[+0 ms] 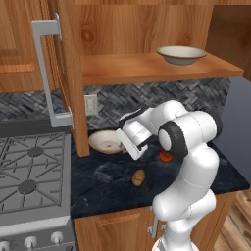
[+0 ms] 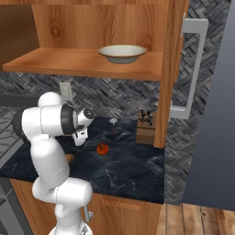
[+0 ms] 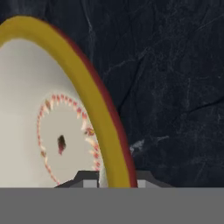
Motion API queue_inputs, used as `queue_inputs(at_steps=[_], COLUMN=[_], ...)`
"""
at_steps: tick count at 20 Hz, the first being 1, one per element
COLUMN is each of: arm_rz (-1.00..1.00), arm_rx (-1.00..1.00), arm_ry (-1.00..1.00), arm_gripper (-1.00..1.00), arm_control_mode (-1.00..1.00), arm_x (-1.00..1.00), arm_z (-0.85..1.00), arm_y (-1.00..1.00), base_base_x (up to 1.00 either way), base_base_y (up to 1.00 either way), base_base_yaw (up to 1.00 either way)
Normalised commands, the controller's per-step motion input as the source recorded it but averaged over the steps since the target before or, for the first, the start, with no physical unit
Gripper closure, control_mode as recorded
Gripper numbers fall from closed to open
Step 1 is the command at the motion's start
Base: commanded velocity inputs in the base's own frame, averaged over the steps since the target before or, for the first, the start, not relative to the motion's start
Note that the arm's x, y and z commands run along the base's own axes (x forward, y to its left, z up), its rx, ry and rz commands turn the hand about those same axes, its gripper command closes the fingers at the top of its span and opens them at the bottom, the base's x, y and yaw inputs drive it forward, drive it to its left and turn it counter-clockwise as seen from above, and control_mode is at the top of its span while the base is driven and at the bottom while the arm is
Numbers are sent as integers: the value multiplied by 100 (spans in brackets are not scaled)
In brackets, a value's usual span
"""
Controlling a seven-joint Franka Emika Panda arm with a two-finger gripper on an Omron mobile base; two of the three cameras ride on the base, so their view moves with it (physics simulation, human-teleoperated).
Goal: Pick both bowls and place them on the counter. Then place the tomato in one bowl and place the potato in the other bowl.
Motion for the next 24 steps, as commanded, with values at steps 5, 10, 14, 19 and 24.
queue_inputs(at_steps=[5, 10, 14, 19, 24], arm_rz=[2, 3, 3, 3, 2], arm_rx=[-7, -7, -6, -5, -3], arm_ry=[0, 0, 0, 0, 0], arm_gripper=[100, 100, 100, 100, 100], arm_control_mode=[-100, -100, -100, -100, -100], arm_x=[30, 30, 30, 22, 25], arm_z=[-31, -29, -27, -28, -24], arm_y=[0, 0, 0, 0, 0], base_base_x=[0, 0, 0, 0, 0], base_base_y=[0, 0, 0, 0, 0], base_base_yaw=[0, 0, 0, 0, 0])
